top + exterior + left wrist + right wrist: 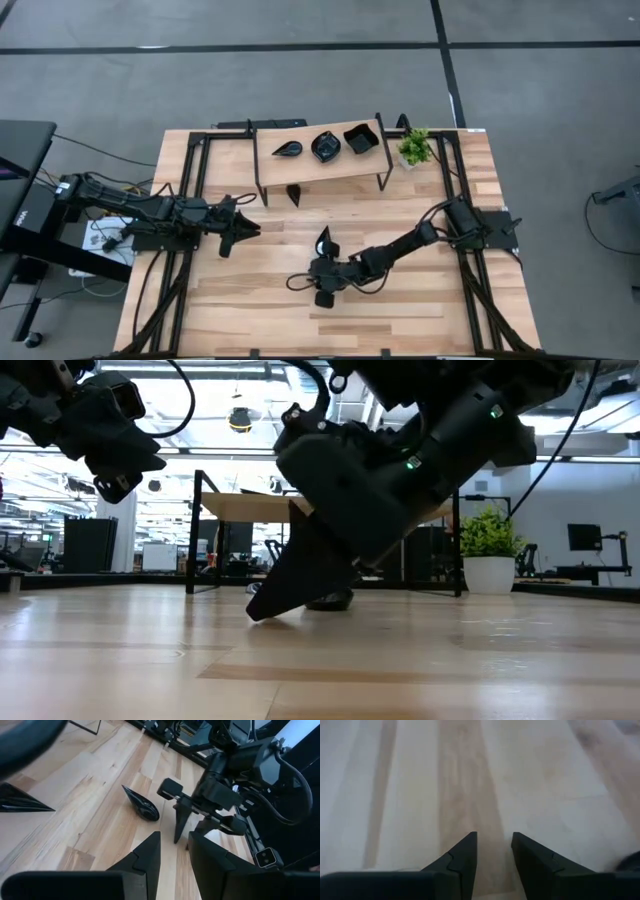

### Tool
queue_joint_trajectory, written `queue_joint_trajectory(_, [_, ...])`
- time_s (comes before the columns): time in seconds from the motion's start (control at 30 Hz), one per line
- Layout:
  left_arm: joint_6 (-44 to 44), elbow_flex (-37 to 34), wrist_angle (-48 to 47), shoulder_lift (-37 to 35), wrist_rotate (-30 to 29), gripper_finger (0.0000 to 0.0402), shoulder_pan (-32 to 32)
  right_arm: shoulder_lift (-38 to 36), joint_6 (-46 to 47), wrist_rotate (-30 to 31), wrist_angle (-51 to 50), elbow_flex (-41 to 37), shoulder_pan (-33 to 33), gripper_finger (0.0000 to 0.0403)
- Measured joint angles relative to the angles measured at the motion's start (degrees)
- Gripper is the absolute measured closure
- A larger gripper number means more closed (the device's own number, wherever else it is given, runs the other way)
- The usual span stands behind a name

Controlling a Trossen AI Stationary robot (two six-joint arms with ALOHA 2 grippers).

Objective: Pick & Place Mini shaped plates
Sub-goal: Stack the black drop shaped plate on the black drop shaped plate on the shelf

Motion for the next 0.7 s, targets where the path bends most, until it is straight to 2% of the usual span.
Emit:
queue_joint_trajectory(0.5, [-0.4, 0.0, 0.0, 0.0, 0.0, 0.0300, -0.1, -0.1, 3.1, 1.5, -2.4, -0.1, -2.0, 0.0281])
queue_joint_trajectory(0.7, [-0.4, 0.0, 0.0, 0.0, 0.0, 0.0300, -0.1, -1.6, 3.2, 1.8, -7.3, -0.1, -2.1, 0.0281])
